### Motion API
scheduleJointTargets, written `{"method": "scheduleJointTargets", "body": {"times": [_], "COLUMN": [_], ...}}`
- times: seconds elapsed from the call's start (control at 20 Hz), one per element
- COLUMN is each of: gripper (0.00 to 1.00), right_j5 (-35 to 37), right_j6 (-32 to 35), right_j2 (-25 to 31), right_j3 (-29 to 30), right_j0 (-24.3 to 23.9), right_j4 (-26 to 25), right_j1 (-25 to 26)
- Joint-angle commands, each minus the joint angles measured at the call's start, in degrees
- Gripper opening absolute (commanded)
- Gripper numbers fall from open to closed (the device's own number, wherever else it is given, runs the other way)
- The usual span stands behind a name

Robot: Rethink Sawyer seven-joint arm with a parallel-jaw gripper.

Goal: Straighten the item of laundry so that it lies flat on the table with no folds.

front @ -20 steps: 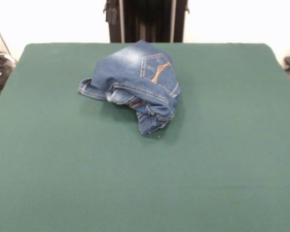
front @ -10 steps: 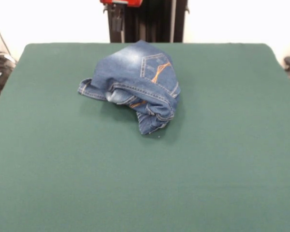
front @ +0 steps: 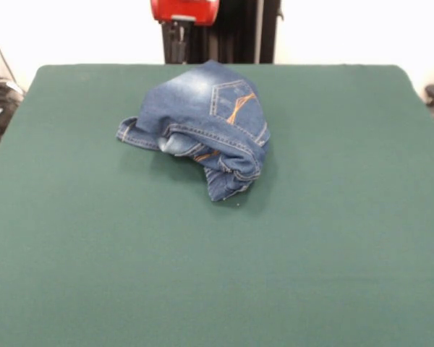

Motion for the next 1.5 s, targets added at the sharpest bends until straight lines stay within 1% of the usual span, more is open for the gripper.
{"method": "scheduleJointTargets", "body": {"times": [0.05,0.3,0.4,0.45,0.5,0.7,0.9,1.0,1.1,1.15,1.3,1.4,1.5], "gripper": [1.00,1.00,1.00,1.00,1.00,1.00,1.00,1.00,1.00,1.00,1.00,1.00,1.00], "right_j5": [-4.4,-4.7,-5.4,-6.3,-6.7,-10.6,-17.4,-18.6,-16.2,-12.4,-6.5,-5.6,-8.1], "right_j6": [6.2,7.4,7.7,8.5,8.8,9.7,10.2,10.5,10.2,9.6,8.2,8.4,9.6], "right_j2": [6.2,5.1,4.6,3.1,3.3,1.8,0.4,0.5,1.8,2.3,2.7,3.4,6.0], "right_j3": [-4.2,-4.5,-4.5,-4.8,-4.7,-6.1,-8.3,-8.0,-6.9,-6.0,-4.8,-4.3,-3.6], "right_j0": [1.9,2.9,3.3,4.6,4.4,4.9,4.8,4.2,3.0,2.7,2.5,2.1,0.2], "right_j4": [-1.3,-0.2,-0.1,0.2,0.4,0.5,0.1,0.3,0.9,1.5,2.7,3.1,2.6], "right_j1": [3.8,4.5,4.9,5.3,5.8,9.3,14.9,15.2,12.4,9.4,3.9,1.2,-0.4]}}
